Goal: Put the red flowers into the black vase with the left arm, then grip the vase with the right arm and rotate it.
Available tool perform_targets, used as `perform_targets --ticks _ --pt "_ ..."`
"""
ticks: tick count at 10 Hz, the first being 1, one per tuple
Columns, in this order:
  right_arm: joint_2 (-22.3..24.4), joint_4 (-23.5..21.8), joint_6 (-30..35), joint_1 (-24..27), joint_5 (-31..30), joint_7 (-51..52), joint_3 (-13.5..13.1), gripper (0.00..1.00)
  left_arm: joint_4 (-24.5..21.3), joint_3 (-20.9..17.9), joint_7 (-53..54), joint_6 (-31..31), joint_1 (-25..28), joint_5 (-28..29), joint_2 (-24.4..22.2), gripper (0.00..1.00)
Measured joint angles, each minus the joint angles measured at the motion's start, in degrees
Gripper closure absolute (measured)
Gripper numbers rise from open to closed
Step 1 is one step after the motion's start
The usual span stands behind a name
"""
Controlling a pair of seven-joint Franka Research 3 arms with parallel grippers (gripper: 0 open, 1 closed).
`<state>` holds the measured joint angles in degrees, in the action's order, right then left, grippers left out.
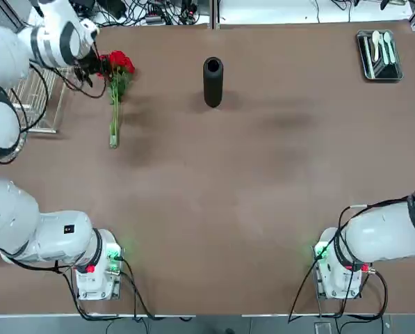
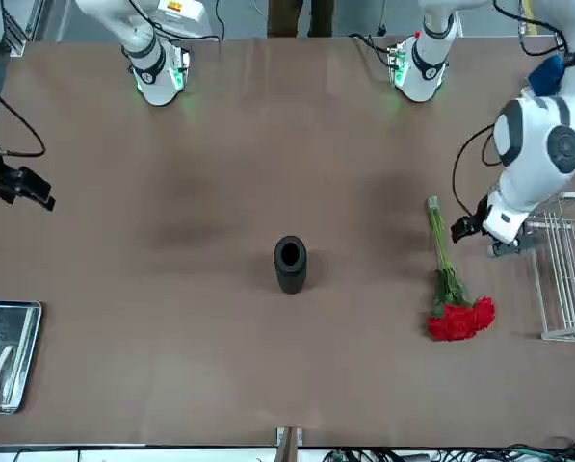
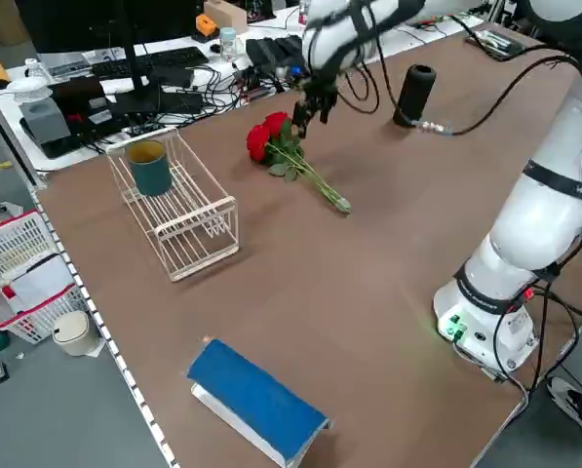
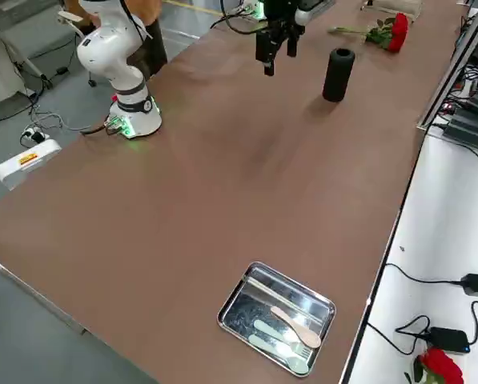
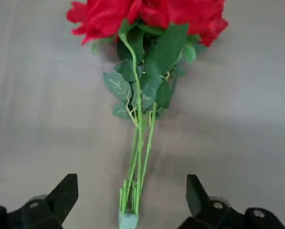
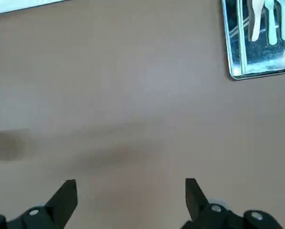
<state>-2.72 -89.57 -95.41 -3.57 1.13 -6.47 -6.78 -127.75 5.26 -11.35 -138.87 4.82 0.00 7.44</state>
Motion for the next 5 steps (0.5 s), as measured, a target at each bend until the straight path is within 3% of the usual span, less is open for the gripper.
perform_targets --ticks 1,2,5 --pt "0.0 0.0 0.0 0.2 0.0 0.0 0.0 0.0 -1.6 0.0 -0.3 -3.5 0.0 0.0 1.5 0.03" --pt "0.0 0.1 0.0 0.2 0.0 0.0 0.0 0.0 -2.7 -0.2 -0.6 -6.1 0.1 0.0 3.2 0.11" --pt "0.0 0.1 0.0 0.0 0.0 0.0 0.4 0.0 -4.5 -0.2 -0.8 -12.5 1.5 0.0 7.5 0.14"
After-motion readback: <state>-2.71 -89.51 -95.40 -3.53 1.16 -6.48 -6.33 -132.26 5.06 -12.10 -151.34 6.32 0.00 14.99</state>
